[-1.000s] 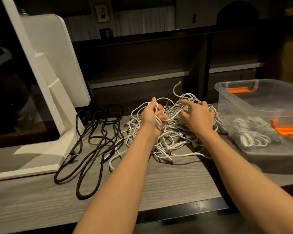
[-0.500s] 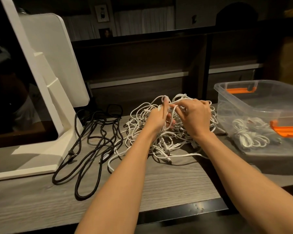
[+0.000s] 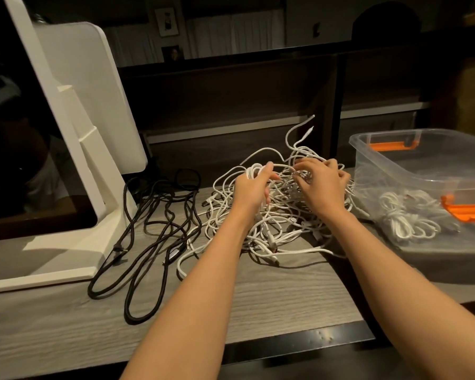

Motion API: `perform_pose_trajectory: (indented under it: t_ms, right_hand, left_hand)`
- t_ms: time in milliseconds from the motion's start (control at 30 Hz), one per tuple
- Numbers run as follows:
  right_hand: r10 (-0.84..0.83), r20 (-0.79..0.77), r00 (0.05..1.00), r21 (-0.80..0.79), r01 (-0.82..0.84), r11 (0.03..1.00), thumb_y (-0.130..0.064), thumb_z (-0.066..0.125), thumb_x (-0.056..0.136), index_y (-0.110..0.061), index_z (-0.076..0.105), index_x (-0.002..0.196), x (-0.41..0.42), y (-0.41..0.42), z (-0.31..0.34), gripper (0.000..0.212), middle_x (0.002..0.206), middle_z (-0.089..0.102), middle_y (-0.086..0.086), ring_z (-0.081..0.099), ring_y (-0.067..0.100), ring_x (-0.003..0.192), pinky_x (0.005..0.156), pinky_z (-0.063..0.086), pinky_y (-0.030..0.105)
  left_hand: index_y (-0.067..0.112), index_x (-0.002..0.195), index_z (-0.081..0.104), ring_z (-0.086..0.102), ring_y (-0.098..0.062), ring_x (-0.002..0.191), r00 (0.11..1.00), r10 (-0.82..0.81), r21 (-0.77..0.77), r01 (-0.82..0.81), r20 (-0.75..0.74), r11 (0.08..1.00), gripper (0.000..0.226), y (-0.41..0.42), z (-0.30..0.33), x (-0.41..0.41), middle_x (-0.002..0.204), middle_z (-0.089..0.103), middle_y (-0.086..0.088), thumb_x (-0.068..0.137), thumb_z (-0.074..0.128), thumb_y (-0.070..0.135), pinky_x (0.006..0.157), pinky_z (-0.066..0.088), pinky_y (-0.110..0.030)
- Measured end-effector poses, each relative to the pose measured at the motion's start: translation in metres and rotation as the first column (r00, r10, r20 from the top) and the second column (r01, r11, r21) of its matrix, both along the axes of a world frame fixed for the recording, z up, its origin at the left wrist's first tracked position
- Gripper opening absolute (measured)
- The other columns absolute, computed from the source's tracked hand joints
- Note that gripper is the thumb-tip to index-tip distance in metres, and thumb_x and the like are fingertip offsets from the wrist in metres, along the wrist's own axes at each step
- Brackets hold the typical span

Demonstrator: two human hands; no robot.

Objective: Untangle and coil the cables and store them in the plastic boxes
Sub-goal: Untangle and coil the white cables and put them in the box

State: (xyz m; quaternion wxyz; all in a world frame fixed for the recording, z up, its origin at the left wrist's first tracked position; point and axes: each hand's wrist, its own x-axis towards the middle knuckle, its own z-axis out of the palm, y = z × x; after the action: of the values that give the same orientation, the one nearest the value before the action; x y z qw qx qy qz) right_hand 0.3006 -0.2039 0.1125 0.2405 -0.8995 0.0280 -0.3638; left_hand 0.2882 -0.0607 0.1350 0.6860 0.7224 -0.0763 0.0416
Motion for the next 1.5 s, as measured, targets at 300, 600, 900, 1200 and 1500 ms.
perform_pose_trajectory:
  t_ms: [300,600,900,1200,1500]
  right_hand:
    - [0.009,-0.042,0.999,0.034,-0.007,0.999,-0.026,0.059,0.093,-0.030,0.062,0.119,-0.005,0.003,0.002,0.027,0.126,0.059,-0.010,0.040,0.018,0.118,0.098,0.022,0.044]
    - [0.079,-0.123,0.989,0.052,-0.073,0.996,-0.044,0.059,0.090,-0.037,0.064,0.119,-0.006,0.000,0.002,0.030,0.141,0.048,-0.015,0.031,0.019,0.127,0.106,0.020,0.053]
    - [0.044,0.078,0.996,-0.054,-0.040,0.998,-0.057,0.058,0.084,-0.026,0.073,0.104,-0.011,0.007,0.004,0.040,0.127,0.060,-0.009,0.039,0.021,0.123,0.098,0.031,0.054]
    - [0.079,0.029,0.996,-0.145,-0.074,0.987,-0.047,0.052,0.091,-0.027,0.071,0.109,-0.009,0.006,0.001,0.033,0.131,0.057,-0.010,0.039,0.018,0.126,0.104,0.016,0.057]
    - [0.059,-0.004,0.998,-0.032,-0.059,0.998,-0.046,0.055,0.092,-0.039,0.043,0.138,-0.004,0.003,-0.002,0.048,0.129,0.059,-0.010,0.043,0.016,0.129,0.111,0.004,0.067]
  left_hand:
    - [0.022,0.105,0.066,0.059,-0.006,0.099,0.983,-0.178,-0.293,0.180,0.034,0.939,0.031,-0.003,0.004,-0.007,0.108,0.067,0.008,0.104,0.039,0.036,0.081,0.049,-0.025]
    - [0.011,0.076,0.056,0.046,-0.008,0.043,0.988,-0.042,-0.457,-0.033,-0.152,0.889,0.037,0.005,0.006,0.000,0.055,0.046,0.002,0.101,0.048,0.036,0.059,0.050,-0.027]
    - [0.016,0.077,0.054,0.051,-0.008,0.052,0.994,0.091,0.073,-0.086,-0.065,0.994,0.050,0.008,0.003,0.002,0.070,0.065,0.001,0.094,0.043,0.061,0.049,0.038,-0.020]
    - [0.012,0.076,0.061,0.048,-0.010,0.049,0.976,-0.207,0.356,0.218,-0.069,0.909,0.053,0.016,0.008,0.003,0.052,0.051,0.004,0.090,0.051,0.062,0.054,0.041,-0.020]
    - [0.015,0.079,0.067,0.036,-0.007,0.049,0.996,0.055,-0.343,-0.078,-0.076,0.936,0.019,0.006,0.002,0.006,0.050,0.038,0.006,0.096,0.060,0.024,0.050,0.032,-0.019]
